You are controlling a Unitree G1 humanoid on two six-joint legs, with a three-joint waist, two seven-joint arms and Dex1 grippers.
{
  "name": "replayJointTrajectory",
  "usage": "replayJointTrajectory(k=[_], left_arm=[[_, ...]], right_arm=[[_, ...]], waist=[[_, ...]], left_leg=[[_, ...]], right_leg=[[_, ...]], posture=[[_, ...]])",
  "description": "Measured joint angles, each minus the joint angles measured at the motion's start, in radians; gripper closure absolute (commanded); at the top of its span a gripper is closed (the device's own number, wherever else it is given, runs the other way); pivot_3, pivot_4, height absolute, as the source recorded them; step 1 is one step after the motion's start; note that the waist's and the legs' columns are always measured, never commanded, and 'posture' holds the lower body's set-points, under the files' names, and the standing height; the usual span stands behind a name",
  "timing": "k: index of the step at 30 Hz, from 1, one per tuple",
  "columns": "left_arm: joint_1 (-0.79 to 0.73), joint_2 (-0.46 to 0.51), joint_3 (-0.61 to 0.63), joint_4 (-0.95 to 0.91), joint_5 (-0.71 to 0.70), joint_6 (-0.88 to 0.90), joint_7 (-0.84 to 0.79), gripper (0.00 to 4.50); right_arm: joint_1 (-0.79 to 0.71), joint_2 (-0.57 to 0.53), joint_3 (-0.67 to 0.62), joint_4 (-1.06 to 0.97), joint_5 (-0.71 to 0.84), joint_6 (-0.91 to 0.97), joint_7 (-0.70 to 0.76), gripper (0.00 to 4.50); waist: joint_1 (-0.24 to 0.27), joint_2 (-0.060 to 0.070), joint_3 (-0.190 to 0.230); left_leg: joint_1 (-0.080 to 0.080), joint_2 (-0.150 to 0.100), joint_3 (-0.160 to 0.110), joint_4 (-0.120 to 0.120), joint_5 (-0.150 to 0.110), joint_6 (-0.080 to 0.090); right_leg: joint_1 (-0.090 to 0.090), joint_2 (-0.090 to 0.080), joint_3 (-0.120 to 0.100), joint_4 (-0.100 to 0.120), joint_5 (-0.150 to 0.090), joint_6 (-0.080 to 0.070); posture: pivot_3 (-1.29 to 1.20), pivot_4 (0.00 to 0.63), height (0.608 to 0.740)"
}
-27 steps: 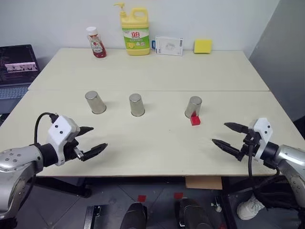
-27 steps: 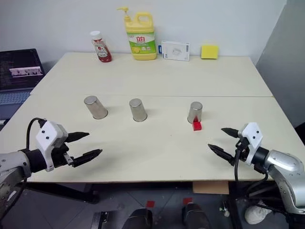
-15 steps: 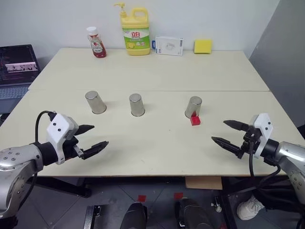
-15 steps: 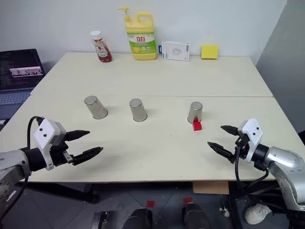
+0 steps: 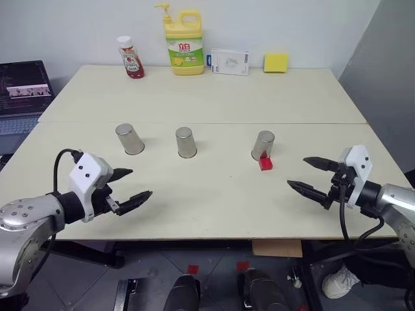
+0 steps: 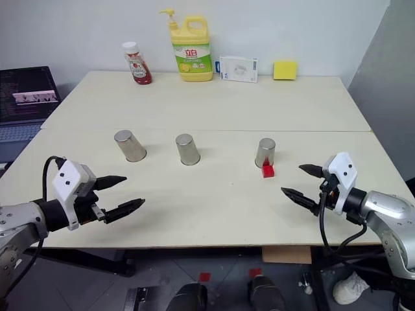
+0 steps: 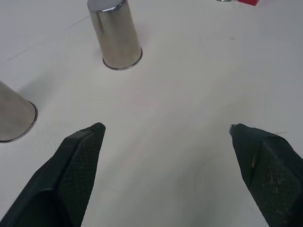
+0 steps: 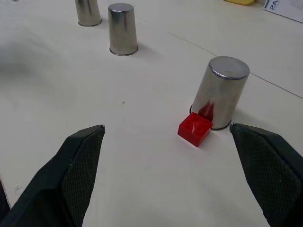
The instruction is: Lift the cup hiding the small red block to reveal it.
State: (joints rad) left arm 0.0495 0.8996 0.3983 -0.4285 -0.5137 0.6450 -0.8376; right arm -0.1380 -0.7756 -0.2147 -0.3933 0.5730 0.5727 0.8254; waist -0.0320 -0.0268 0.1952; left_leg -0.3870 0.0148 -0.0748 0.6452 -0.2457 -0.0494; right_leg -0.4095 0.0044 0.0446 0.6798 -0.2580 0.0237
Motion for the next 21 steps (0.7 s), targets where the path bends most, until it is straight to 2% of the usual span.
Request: replayJointTrajectory(k=[7,21], left_arm=[[-0.014,0.0,0.0,0.004,0.0,0.003,-0.006,0.0],[-0.048,0.027,0.002,0.101,0.004,-0.022,-0.07,0.0]], right_arm=[[-0.001,-0.013,0.0,-0.047,0.045,0.07,0.0,0.01],[0.001,-0.021,-0.001,-0.055,0.061,0.091,0.001,0.01]], waist=[[0.0,0.0,0.0],[0.0,0.0,0.0]], left_leg=[[0.0,0.0,0.0,0.0,0.0,0.0],[0.0,0.0,0.0,0.0,0.0,0.0]], right_leg=[[0.0,0.0,0.0,0.0,0.0,0.0],[0.0,0.0,0.0,-0.001,0.0,0.0]], posture=[[0.0,0.15,0.74],[0.0,0.15,0.74]])
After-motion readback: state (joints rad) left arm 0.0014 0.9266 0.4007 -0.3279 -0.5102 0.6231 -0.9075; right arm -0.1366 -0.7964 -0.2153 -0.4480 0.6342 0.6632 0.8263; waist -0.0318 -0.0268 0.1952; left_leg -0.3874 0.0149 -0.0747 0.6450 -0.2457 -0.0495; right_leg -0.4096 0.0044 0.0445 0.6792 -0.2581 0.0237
